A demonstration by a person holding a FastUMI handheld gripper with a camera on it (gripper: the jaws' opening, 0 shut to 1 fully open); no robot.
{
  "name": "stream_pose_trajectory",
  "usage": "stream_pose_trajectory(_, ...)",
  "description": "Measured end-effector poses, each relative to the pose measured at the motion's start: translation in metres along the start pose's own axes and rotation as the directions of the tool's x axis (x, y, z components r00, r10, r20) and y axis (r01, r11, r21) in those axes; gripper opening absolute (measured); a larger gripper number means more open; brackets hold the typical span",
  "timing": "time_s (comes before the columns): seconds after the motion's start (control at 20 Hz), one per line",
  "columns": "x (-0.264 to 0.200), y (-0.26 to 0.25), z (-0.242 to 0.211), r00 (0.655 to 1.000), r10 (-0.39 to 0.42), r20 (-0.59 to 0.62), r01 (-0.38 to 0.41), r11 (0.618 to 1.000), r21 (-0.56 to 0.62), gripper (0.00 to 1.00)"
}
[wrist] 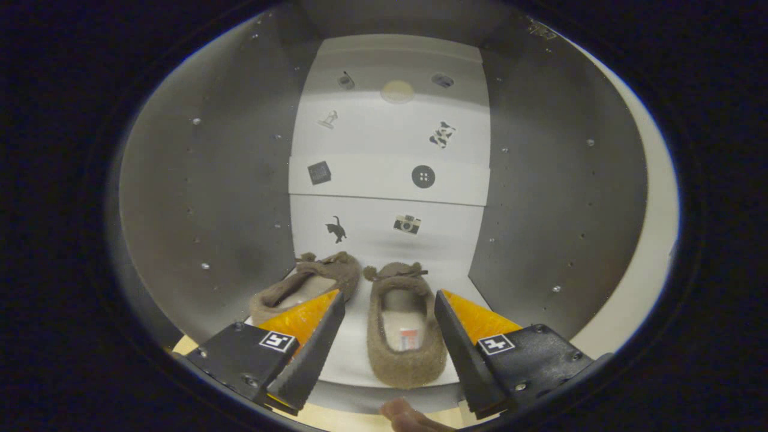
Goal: Open the shoe cabinet door, grab the shoes and put them into the shoe cabinet, then close the shoe cabinet door.
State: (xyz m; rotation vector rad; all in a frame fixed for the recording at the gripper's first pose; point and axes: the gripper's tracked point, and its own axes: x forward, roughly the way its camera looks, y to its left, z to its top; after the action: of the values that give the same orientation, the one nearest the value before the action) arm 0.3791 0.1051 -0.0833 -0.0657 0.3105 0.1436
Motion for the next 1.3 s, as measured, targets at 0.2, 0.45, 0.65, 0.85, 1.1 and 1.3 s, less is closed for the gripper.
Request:
stream_pose_trajectory(0.2, -0.083, -0.002, 0.026, 0.992, -0.003, 0.125, 0.006, 1.000, -0.024, 0.96)
stream_pose_trajectory(0.45, -0.205, -0.008, 0.043, 0.975, -0.055, 0.216, 0.069, 0.996, -0.055, 1.00)
stream_pose_trajectory(0.65, -0.297, -0.025, 0.066, 0.943, -0.055, 0.330, 0.100, 0.988, -0.119, 1.00)
stream_pose_trajectory(0.85, -0.397, -0.055, 0.069, 0.876, -0.081, 0.475, 0.189, 0.965, -0.183, 1.00)
stream_pose_trajectory(1.1, -0.479, -0.099, 0.030, 0.881, -0.121, 0.457, 0.227, 0.956, -0.185, 1.00)
stream_pose_trajectory(1.3, -0.526, -0.157, 0.000, 0.886, -0.186, 0.425, 0.241, 0.967, -0.078, 1.00)
